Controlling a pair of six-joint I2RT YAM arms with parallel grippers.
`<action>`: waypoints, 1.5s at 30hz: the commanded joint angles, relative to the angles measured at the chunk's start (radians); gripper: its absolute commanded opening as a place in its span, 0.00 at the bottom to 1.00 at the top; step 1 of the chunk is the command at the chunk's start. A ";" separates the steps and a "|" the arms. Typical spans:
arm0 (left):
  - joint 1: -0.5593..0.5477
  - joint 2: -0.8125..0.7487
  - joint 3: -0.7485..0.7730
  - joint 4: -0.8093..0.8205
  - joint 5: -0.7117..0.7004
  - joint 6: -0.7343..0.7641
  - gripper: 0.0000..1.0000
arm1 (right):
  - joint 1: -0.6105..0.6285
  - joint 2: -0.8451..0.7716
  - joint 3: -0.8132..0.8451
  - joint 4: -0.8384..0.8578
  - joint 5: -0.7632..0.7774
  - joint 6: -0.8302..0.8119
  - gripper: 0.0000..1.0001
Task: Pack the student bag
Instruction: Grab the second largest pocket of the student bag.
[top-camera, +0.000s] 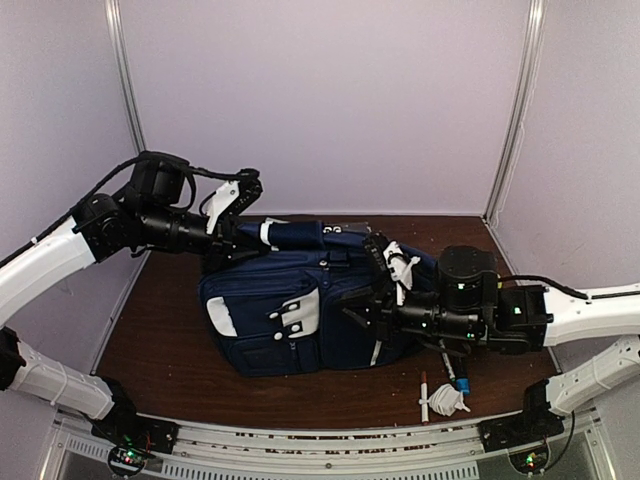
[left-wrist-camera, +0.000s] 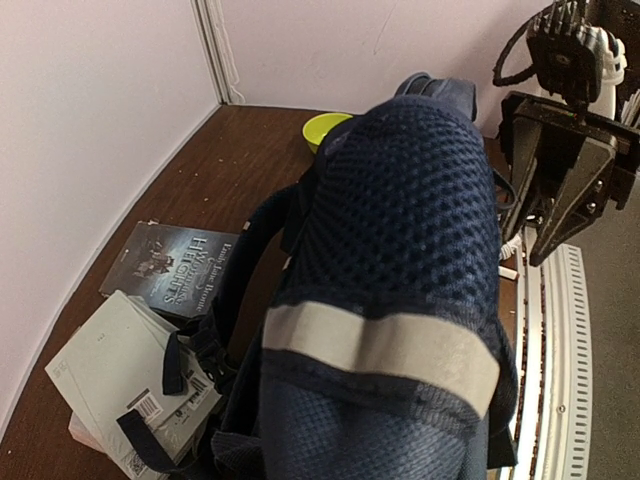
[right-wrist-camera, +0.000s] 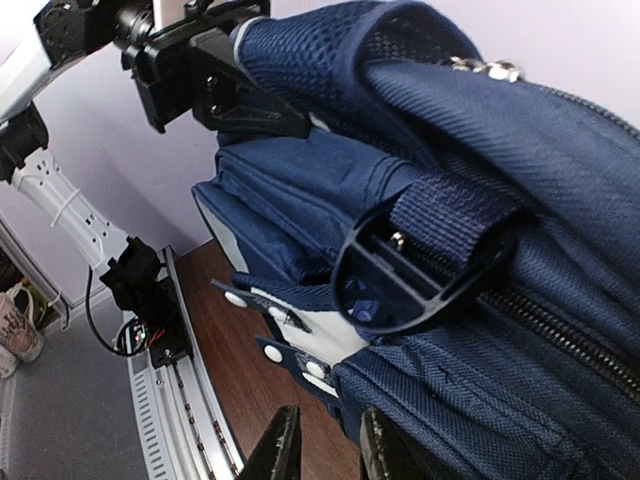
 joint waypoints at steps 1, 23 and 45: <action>0.003 -0.006 0.048 0.103 0.035 -0.013 0.00 | -0.002 0.014 0.082 -0.031 0.200 0.069 0.22; 0.003 -0.012 0.043 0.121 0.051 -0.015 0.00 | 0.022 0.149 0.212 -0.098 0.244 0.149 0.17; 0.003 -0.011 0.023 0.165 0.072 -0.048 0.00 | 0.091 0.239 0.305 -0.179 0.475 0.182 0.21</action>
